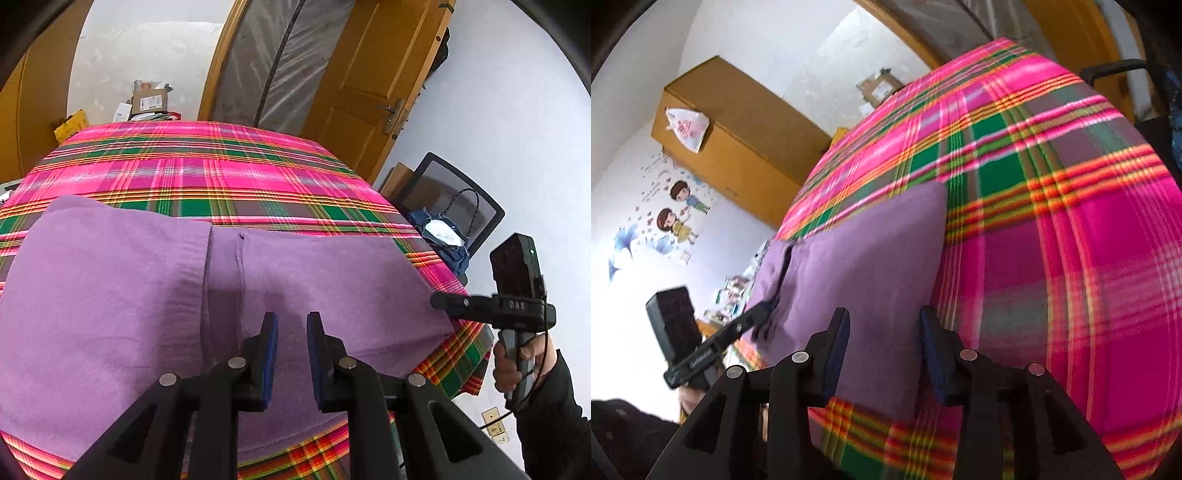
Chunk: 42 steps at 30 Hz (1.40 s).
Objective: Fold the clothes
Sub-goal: 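Grasp the lilac sweater's outer edge with the right gripper and lift it, then fold the lifted edge over the sweater and release it from the right gripper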
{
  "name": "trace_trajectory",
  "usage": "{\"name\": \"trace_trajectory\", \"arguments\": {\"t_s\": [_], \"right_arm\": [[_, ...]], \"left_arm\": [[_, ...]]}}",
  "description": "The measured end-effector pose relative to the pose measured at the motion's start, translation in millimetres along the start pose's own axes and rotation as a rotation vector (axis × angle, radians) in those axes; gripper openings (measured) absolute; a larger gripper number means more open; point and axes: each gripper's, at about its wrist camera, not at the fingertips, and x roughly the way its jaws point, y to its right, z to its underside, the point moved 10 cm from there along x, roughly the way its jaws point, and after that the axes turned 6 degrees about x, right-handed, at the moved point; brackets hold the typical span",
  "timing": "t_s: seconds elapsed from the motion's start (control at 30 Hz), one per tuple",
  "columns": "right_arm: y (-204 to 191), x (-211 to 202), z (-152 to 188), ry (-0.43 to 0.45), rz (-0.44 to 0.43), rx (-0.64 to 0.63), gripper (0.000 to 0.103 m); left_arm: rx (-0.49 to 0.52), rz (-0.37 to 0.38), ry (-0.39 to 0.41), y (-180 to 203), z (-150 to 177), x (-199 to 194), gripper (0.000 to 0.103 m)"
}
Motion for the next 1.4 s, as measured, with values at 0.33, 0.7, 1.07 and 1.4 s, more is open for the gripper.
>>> {"name": "trace_trajectory", "arguments": {"t_s": [0.33, 0.7, 1.07, 1.4], "right_arm": [[-1.2, -2.5, 3.2, 0.007, -0.066, 0.091, 0.030], [-47.3, -29.7, -17.1, 0.172, -0.169, 0.071, 0.011], [-148.3, -32.4, -39.4, 0.182, -0.258, -0.139, 0.011], [-250.8, 6.3, -43.4, 0.107, -0.312, -0.330, 0.011]], "left_arm": [[-0.005, 0.006, 0.009, 1.3, 0.8, -3.2, 0.016], [-0.025, -0.044, 0.066, -17.8, -7.8, -22.3, 0.016], [-0.082, -0.088, 0.073, -49.1, -1.4, -26.4, 0.016], [-0.138, -0.118, 0.106, -78.0, 3.3, -43.5, 0.016]]}}
